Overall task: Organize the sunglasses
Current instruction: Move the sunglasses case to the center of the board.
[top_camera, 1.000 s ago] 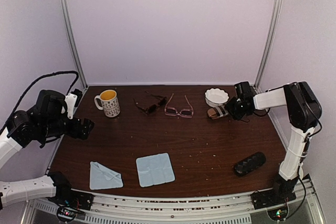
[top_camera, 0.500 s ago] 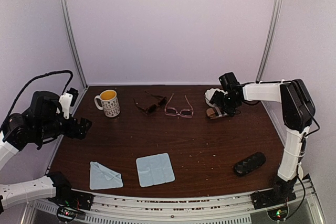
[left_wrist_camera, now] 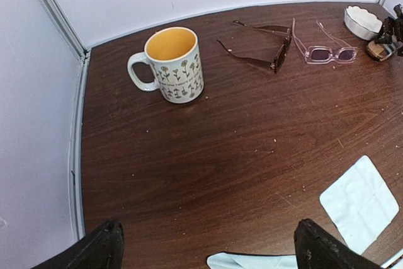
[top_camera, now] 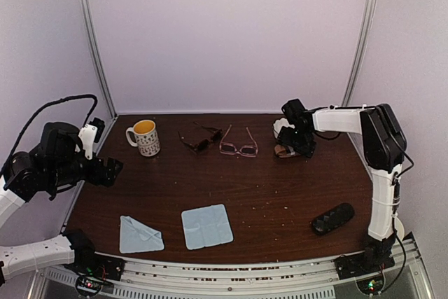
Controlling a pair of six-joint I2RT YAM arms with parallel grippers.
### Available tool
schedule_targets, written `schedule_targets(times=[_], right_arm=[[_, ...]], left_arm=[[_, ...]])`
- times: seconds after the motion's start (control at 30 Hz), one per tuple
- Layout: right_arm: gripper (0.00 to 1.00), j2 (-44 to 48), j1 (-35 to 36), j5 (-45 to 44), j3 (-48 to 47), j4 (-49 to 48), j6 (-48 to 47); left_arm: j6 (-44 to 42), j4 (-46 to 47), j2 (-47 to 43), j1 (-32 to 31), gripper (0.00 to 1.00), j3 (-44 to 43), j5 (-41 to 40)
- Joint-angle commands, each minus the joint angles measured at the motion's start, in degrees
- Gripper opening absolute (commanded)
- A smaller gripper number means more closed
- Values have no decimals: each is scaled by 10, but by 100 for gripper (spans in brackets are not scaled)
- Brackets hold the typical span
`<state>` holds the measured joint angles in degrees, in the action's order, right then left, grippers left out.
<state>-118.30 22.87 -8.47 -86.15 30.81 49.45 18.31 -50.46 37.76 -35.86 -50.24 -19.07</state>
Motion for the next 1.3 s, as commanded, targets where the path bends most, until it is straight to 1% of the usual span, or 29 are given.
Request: schedule_targets(times=[0.0, 0.1, 0.2, 0.27, 0.47, 0.7, 0.93, 1.0, 1.07, 1.1, 1.17, 1.2, 1.27], right_arm=[[100, -27, 7, -36, -38, 44, -2], [100, -40, 7, -38, -51, 46, -5], [98, -50, 8, -42, -69, 66, -5], [92, -52, 8, -32, -67, 62, -10], [79, -38, 29, -17, -62, 78, -8], [73, -2, 81, -1, -7, 68, 12], [70, 48, 145, 22, 67, 56, 17], [71, 69, 164, 22, 73, 61, 9], [77, 92, 171, 15, 73, 73, 3], [81, 106, 171, 7, 74, 77, 1], [96, 129, 167, -26, 70, 86, 1], [100, 136, 162, -43, 66, 92, 3], [100, 136, 150, -63, 50, 111, 11]], left_arm=[[-7, 31, -6, -3, 98, 7, 10], [-9, 33, -9, -3, 98, 8, 11], [-10, 34, -15, -3, 98, 8, 14], [-11, 35, -19, -2, 98, 9, 13], [-13, 37, -29, -3, 98, 12, 13], [-13, 38, -39, -3, 98, 13, 13], [-14, 43, -49, -3, 98, 17, 10], [-15, 43, -50, -3, 98, 17, 11], [-15, 43, -51, -3, 98, 17, 12], [-16, 43, -51, -3, 98, 17, 13], [-16, 43, -51, -3, 98, 17, 14], [-17, 43, -51, -3, 98, 17, 14], [-17, 43, -51, -3, 98, 16, 15]])
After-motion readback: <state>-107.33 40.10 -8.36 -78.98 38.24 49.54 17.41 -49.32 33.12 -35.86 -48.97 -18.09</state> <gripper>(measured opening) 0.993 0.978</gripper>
